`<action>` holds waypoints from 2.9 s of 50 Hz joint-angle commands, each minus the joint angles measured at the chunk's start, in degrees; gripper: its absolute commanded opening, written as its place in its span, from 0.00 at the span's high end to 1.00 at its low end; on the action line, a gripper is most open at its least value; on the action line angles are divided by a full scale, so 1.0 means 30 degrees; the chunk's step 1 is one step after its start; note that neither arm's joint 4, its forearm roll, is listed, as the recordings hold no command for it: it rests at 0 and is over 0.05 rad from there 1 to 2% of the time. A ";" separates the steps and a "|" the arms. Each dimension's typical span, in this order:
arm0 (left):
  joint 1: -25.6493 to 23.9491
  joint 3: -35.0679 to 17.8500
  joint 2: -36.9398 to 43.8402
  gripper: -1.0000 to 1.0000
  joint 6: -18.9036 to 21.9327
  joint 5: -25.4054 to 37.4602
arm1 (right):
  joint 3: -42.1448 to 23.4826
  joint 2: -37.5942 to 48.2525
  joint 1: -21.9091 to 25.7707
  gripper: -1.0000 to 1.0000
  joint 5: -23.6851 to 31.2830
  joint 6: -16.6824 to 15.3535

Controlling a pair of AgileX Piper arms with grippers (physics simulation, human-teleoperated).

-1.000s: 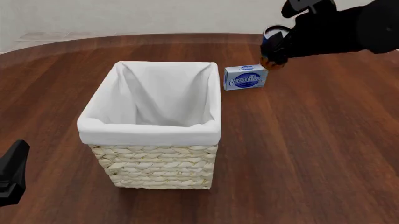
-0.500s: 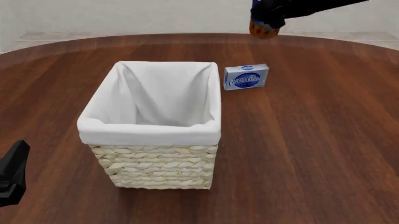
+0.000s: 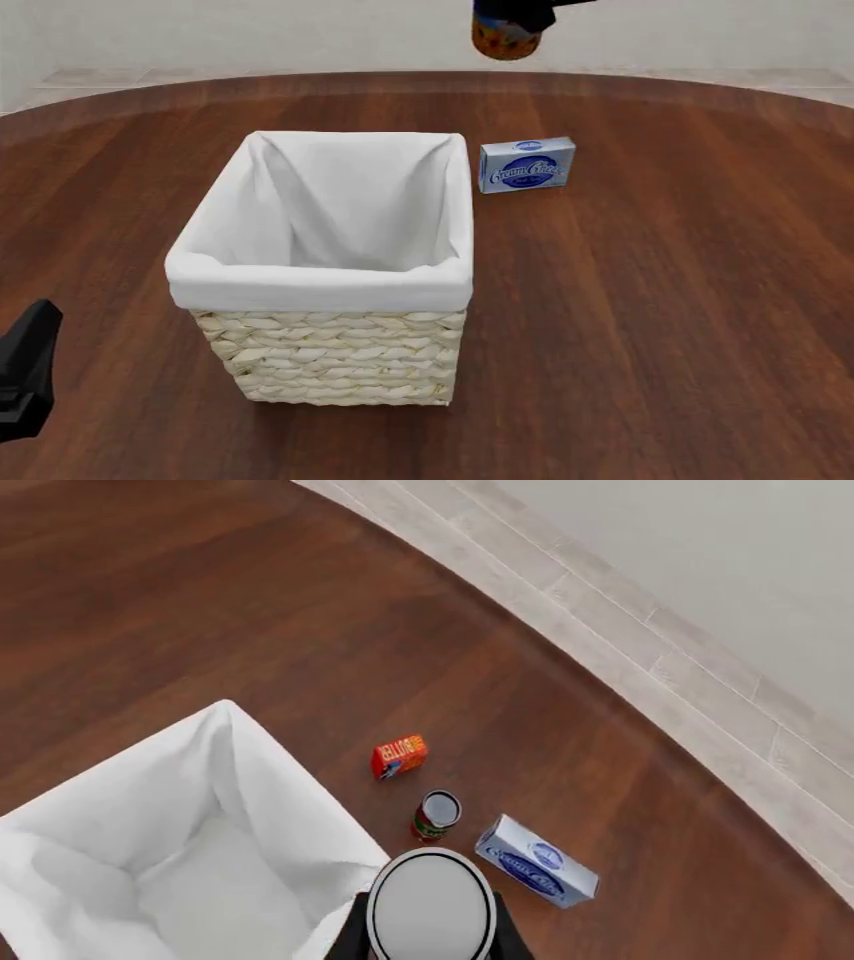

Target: Pick up the alphabet soup and put it in the basket.

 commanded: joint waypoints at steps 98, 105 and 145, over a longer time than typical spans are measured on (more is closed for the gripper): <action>-0.0171 0.0161 0.0000 0.00 -0.0098 0.0031 | 0.1235 0.5362 0.5006 1.00 -0.3016 0.4681; -0.0107 0.0151 0.0002 0.00 -0.0098 0.0066 | 0.1260 0.5590 0.4887 1.00 -0.3102 0.4653; -0.0123 0.0158 0.0000 0.00 -0.0107 0.0088 | 0.2319 0.6148 0.4964 1.00 -0.3550 0.4589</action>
